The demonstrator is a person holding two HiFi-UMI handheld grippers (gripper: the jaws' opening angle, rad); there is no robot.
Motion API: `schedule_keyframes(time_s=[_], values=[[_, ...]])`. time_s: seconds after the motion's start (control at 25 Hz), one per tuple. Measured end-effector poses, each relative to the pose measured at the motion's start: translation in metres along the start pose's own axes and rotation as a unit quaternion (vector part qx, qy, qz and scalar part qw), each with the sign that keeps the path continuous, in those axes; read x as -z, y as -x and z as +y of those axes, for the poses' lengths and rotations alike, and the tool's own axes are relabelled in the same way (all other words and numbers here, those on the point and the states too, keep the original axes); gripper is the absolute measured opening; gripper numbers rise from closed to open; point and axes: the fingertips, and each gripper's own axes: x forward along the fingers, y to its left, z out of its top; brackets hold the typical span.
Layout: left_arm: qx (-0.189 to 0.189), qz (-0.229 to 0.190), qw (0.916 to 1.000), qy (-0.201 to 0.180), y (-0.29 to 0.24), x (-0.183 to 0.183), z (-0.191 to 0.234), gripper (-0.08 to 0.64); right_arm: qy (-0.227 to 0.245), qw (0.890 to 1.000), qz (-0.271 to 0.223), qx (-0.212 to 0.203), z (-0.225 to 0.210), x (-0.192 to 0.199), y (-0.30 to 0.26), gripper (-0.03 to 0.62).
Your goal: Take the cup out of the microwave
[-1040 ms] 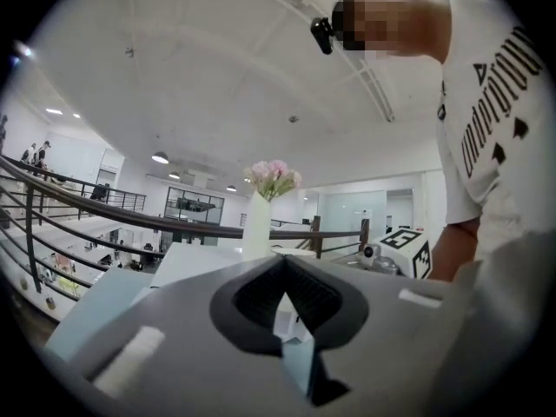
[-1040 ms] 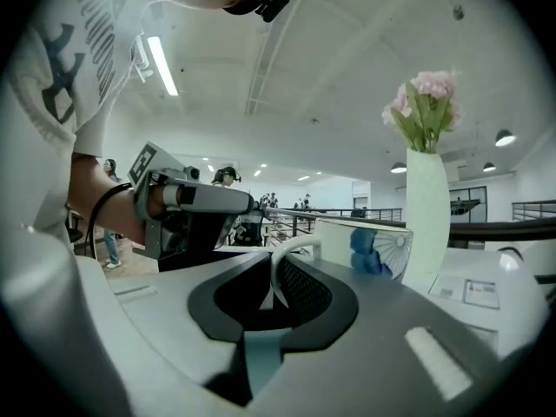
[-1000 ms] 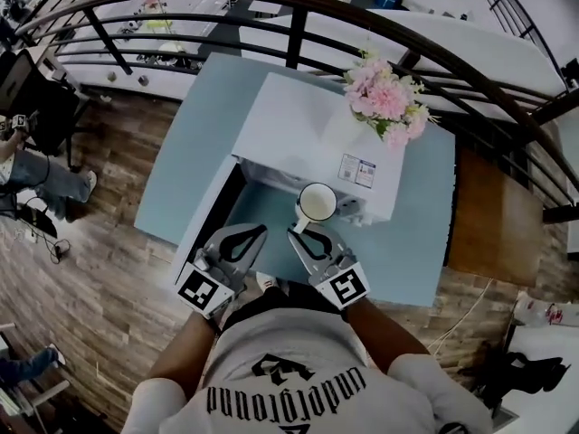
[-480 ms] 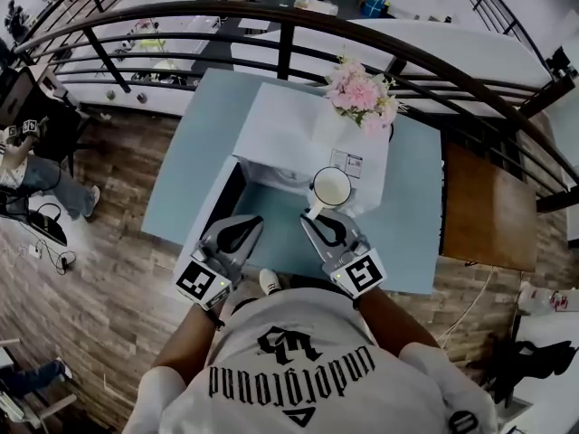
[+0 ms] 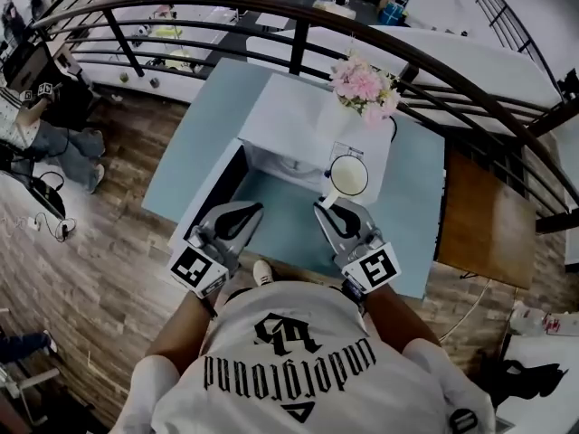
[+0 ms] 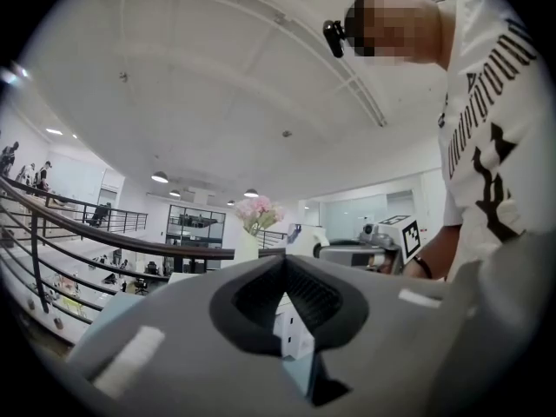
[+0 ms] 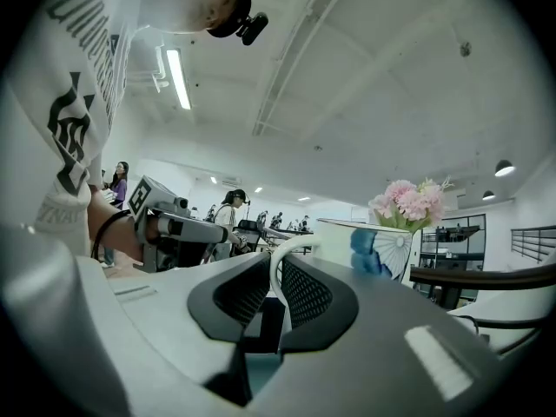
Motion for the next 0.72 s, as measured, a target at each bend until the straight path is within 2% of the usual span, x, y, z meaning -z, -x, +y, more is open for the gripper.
schedule_keyframes(time_s=[0.12,0.24,0.52,0.72], values=[[0.001,-0.005,1.0,-0.007,-0.009,-0.006,-0.025,0.049,-0.005,1.0,0.006,-0.013,-0.004,-0.004,0.024,0.043],[-0.005,-0.003,0.9999,-0.01,-0.019,-0.008,-0.055,0.049,-0.005,1.0,-0.013,-0.028,-0.006,-0.012,0.048,0.043],[-0.055,0.013,0.9984,-0.011,-0.038,0.0,-0.131,0.049,-0.02,0.998,-0.026,-0.06,-0.016,-0.012,0.131,0.043],[-0.103,0.023,0.9944,-0.012,-0.007,0.003,-0.152,0.049,-0.025,0.996,-0.029,-0.086,0.001,-0.009,0.155,0.043]])
